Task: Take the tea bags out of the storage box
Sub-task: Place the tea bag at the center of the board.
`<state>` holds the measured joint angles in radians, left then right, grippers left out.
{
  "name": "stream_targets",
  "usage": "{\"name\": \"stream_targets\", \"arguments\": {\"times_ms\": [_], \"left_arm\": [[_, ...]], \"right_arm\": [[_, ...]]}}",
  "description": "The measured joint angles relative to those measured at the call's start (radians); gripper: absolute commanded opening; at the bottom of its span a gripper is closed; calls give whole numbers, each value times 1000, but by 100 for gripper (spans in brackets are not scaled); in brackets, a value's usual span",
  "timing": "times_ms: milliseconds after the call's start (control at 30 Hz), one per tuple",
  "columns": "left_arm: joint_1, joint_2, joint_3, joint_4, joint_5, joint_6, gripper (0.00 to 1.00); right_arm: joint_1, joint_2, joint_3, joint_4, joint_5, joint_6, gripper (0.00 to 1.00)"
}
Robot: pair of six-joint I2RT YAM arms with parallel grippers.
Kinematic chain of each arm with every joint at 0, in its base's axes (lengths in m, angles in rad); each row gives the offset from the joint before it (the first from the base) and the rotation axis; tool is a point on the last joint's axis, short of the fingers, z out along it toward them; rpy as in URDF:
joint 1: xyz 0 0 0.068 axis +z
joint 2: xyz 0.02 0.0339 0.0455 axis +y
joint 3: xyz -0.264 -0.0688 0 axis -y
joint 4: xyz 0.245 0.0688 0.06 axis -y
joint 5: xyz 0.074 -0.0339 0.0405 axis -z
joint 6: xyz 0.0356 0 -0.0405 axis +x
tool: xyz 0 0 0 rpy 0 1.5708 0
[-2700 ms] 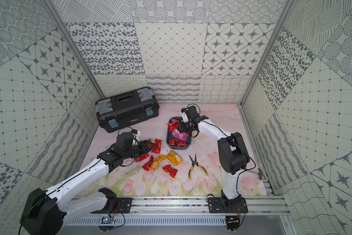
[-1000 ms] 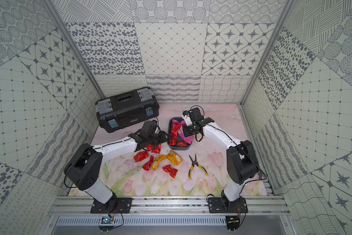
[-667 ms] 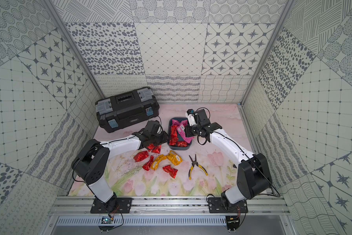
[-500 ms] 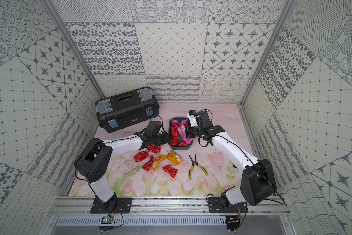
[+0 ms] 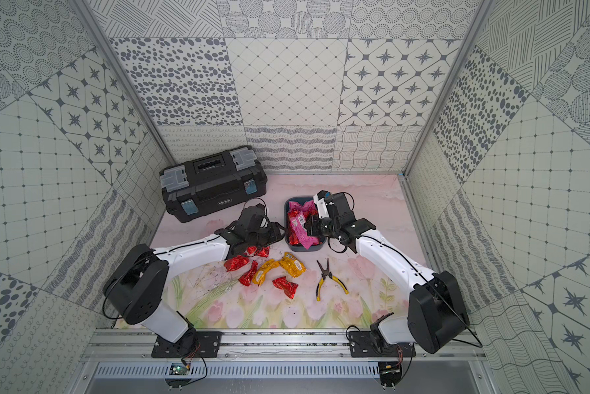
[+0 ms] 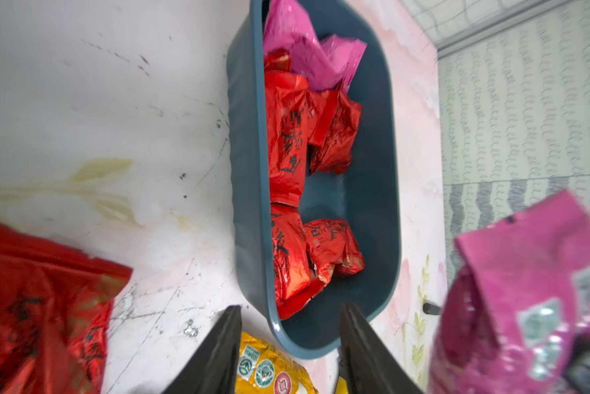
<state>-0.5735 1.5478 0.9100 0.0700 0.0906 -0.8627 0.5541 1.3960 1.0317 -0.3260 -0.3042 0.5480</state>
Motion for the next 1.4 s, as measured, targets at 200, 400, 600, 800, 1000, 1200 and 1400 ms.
{"name": "stream_targets", "arguments": {"times_ms": [200,400,600,800,1000,1200,1400], "left_arm": [[57,-312,-152,-74,-159,-46,51],[98,-668,-265,-229,-305,-69,50],[111,-981,-327,-429,-425,-97,49],[113,-1159,-346,-587,-513,-113,48],[117,-1176,-352,-660,-536,-121,49],[117,-1115,-356,-660,-498,-115,49],[117,-1005,-347,-610,-405,-90,50]], "right_arm": [[216,105,21,133,60,158,0],[417,295,127,189,134,234,0],[549,454,241,226,156,274,0],[621,587,323,234,160,303,0],[637,650,347,218,177,320,11],[620,639,350,201,203,300,31],[521,436,245,175,253,249,35]]}}
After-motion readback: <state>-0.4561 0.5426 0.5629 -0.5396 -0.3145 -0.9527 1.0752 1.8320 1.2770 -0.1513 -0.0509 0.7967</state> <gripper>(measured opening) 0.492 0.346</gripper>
